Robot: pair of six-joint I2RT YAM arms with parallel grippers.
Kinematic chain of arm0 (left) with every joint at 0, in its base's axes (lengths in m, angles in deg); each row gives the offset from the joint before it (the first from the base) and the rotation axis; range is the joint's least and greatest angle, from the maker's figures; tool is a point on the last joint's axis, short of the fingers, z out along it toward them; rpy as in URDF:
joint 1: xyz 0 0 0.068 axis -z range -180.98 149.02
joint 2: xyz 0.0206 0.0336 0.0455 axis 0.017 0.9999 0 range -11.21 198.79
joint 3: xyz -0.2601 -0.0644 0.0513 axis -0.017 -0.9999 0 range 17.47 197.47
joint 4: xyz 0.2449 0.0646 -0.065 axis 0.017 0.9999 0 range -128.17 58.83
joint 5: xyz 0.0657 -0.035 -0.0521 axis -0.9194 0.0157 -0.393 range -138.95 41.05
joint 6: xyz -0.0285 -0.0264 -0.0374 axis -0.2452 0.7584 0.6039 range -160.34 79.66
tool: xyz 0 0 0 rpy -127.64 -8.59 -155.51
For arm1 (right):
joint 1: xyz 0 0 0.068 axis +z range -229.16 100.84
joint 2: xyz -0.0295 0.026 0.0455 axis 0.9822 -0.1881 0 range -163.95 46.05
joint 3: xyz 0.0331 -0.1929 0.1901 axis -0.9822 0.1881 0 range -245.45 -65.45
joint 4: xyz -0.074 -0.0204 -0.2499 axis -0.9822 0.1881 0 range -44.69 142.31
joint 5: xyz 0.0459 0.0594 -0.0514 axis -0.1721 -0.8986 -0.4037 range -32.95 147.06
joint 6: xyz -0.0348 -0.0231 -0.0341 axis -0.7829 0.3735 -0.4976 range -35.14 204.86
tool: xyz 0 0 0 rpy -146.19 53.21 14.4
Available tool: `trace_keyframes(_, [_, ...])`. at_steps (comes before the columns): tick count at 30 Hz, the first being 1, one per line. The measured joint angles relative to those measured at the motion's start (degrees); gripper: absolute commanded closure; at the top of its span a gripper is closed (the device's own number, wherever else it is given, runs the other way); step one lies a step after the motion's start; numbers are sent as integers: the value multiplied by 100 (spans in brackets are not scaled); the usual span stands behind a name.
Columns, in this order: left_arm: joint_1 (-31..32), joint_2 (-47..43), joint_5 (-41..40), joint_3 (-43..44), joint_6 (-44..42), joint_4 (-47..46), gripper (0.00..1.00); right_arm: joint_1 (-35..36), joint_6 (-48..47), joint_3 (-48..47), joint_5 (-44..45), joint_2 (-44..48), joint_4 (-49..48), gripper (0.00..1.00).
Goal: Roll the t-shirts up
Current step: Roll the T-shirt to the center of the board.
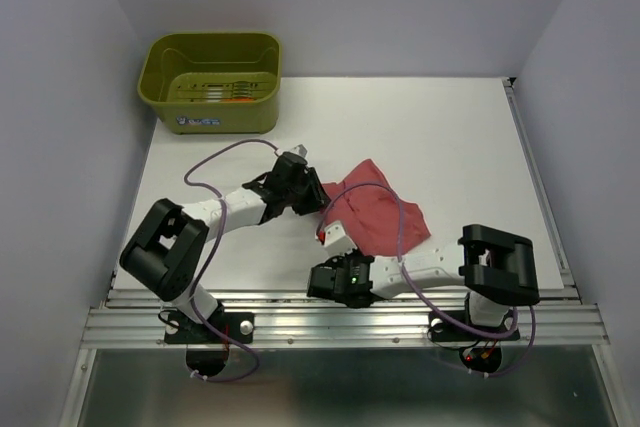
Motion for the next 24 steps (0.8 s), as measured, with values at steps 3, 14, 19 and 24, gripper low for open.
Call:
trace_keyframes(3, [-61, -284, -92, -61, -114, 118, 31, -7, -170, 151, -249, 343, -297, 99])
trace_keyframes(14, [-411, -1244, -452, -234, -393, 758, 11, -387, -588, 474, -1659, 1003, -1692, 99])
trace_keyframes(19, [-557, -1650, -610, -221, -529, 1113, 11, -710, -538, 841, -2398, 1456, -2267, 99])
trace_keyframes(24, [-704, -1910, -691, -190, -643, 1362, 11, -1119, -380, 1231, -3134, 1891, -2863, 99])
